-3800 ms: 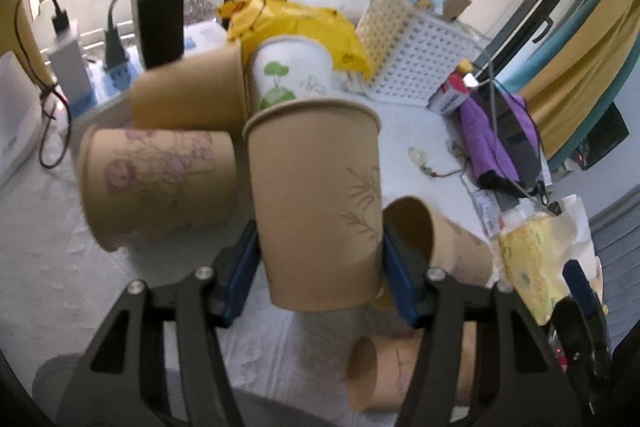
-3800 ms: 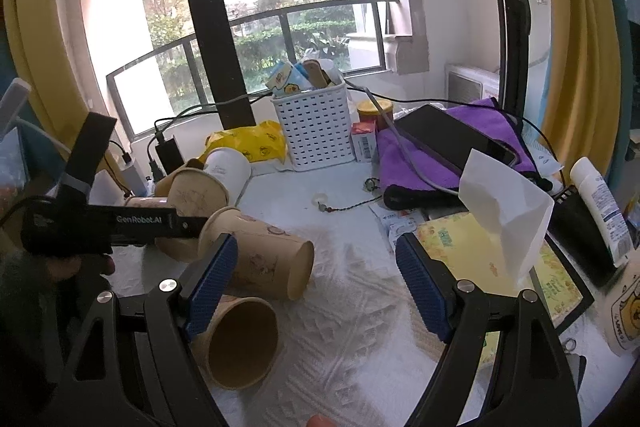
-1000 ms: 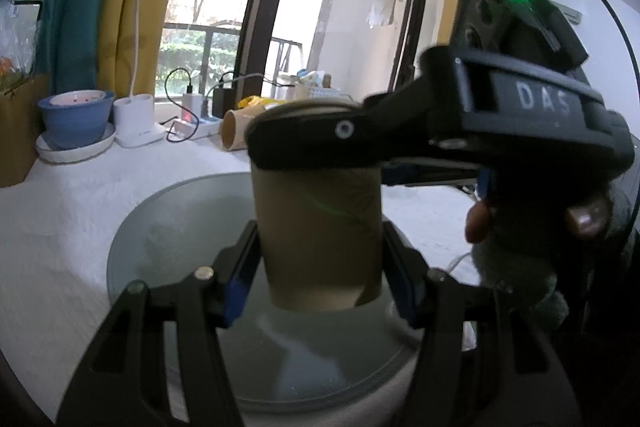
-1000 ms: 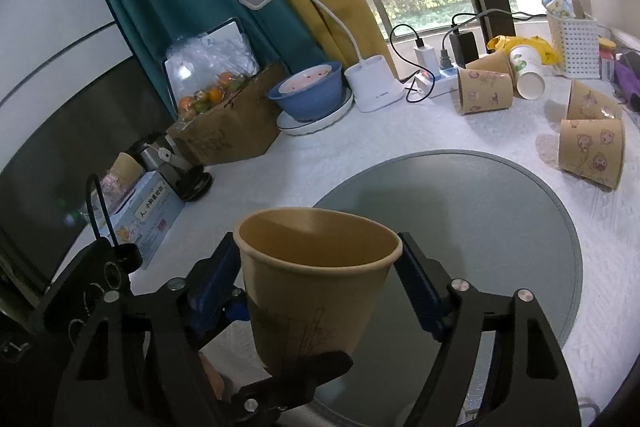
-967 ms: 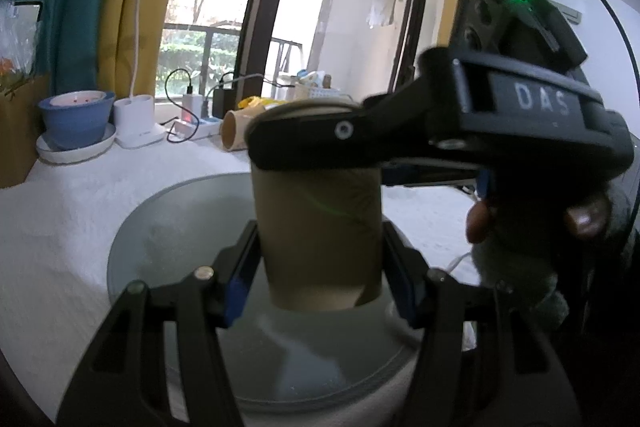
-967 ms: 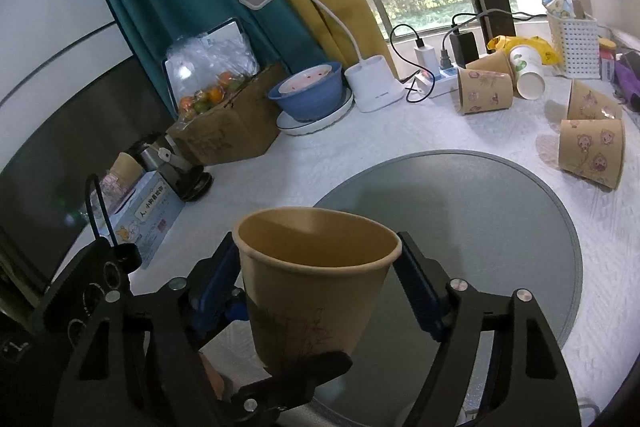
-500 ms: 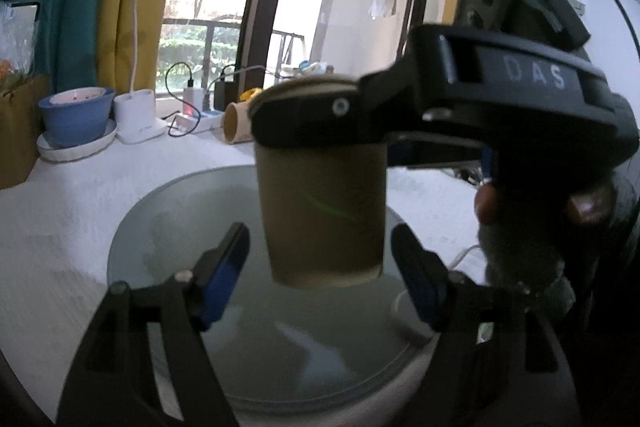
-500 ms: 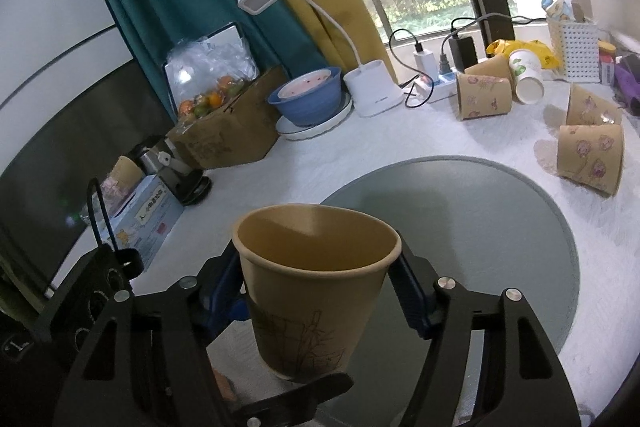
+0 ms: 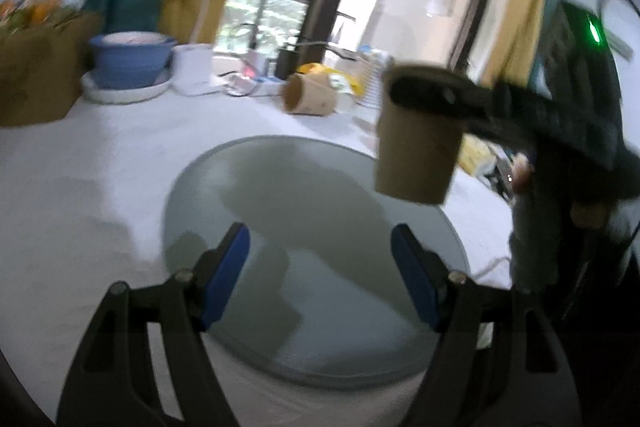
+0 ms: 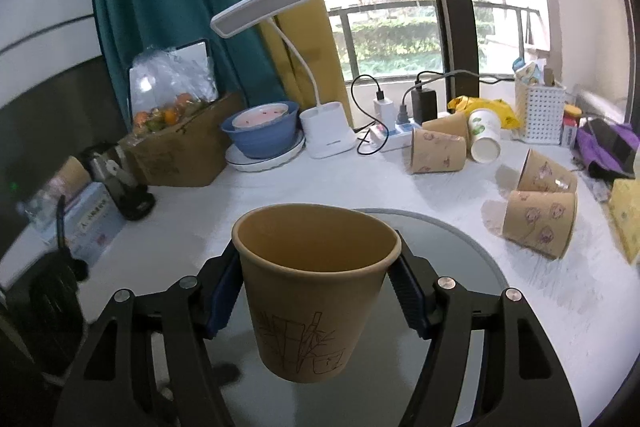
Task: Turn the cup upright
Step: 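Open the left gripper and pull it away from the cup, then lower the cup rim-up onto the glass turntable with the right gripper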
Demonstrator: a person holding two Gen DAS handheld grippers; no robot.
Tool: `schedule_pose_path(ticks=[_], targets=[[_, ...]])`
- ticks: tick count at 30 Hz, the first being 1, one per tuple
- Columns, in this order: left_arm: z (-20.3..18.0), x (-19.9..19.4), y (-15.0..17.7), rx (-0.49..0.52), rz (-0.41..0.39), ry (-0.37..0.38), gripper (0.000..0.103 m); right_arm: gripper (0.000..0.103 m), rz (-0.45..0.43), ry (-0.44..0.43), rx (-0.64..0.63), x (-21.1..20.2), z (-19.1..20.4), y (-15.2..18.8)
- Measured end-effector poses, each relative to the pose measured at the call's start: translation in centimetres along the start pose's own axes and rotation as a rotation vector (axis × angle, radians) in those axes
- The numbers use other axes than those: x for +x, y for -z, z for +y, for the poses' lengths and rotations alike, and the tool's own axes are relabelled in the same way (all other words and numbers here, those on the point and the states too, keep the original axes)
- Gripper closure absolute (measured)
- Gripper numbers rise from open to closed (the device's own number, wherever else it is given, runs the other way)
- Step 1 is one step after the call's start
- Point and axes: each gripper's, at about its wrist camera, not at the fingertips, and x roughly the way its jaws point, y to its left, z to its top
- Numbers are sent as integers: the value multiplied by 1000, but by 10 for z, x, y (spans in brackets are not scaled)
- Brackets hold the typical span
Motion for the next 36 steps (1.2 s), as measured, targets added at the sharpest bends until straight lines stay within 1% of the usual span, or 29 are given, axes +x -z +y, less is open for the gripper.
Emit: schedule_pose_path(ticks=[3, 7, 12, 15, 20, 24, 28, 36], targets=[[14, -6, -6, -47, -20, -33, 29, 33, 2, 27, -17, 8, 2, 4], [32, -11, -12, -94, -47, -60, 29, 33, -7, 67, -54, 16, 8, 11], [45, -13, -22, -120, -85, -88, 29, 33, -14, 131, -97, 27, 17, 20], [51, -8, -30, -135, -100, -104, 29, 33, -12, 149, -110, 32, 21, 24], [58, -1, -29, -176, -76, -122, 29, 33, -12, 177, -126, 37, 26, 26], [63, 1, -26, -205, -62, -126, 29, 32, 19, 185, -131, 46, 27, 30], [64, 4, -24, -214, -48, -131, 29, 32, 33, 189, -133, 50, 27, 32], [64, 5, -24, -212, -45, -134, 29, 33, 42, 200, -137, 52, 25, 37]])
